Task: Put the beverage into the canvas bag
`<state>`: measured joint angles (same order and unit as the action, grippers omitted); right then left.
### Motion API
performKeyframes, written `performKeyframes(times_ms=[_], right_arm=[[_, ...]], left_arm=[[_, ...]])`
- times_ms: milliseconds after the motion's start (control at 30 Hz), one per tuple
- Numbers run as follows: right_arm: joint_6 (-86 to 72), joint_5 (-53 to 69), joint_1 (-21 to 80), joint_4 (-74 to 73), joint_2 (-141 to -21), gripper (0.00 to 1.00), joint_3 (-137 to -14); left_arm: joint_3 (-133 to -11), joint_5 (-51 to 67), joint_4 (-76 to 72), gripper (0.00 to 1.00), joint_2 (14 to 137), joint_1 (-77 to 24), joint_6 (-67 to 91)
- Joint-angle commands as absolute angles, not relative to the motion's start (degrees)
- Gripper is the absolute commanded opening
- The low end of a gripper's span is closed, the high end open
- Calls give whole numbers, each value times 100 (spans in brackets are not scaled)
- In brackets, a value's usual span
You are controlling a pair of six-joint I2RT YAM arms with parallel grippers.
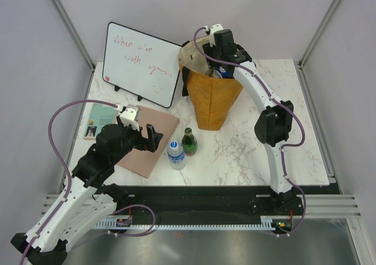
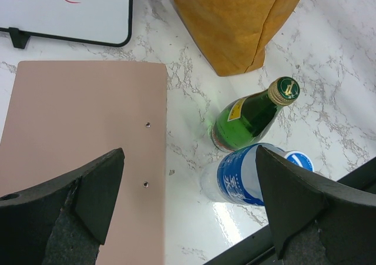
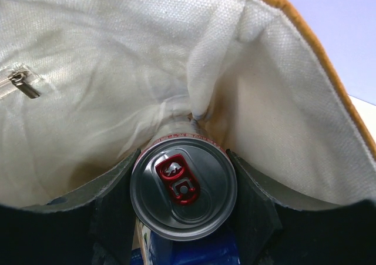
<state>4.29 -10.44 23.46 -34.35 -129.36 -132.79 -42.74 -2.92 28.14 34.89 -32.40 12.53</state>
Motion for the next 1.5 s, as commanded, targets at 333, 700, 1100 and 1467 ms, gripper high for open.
performKeyframes(times_ms=[333, 700, 1100, 1467], right_arm=[[26, -607, 2347, -3507, -12999, 59, -13324], [0, -747, 2347, -3498, -12911, 69, -13333], [0, -809, 2347, -3559, -12736, 69, -13377], [-123, -633, 2434, -3595, -11717, 69, -13447]], left_arm=[[-4271, -387, 2637, 100, 3472, -3270, 1108], [-4271, -378, 2628, 100, 3454, -3270, 1108], [-4271, -369, 2628, 100, 3419, -3270, 1116], [-4271, -352, 2637, 100, 3384, -3270, 1116]])
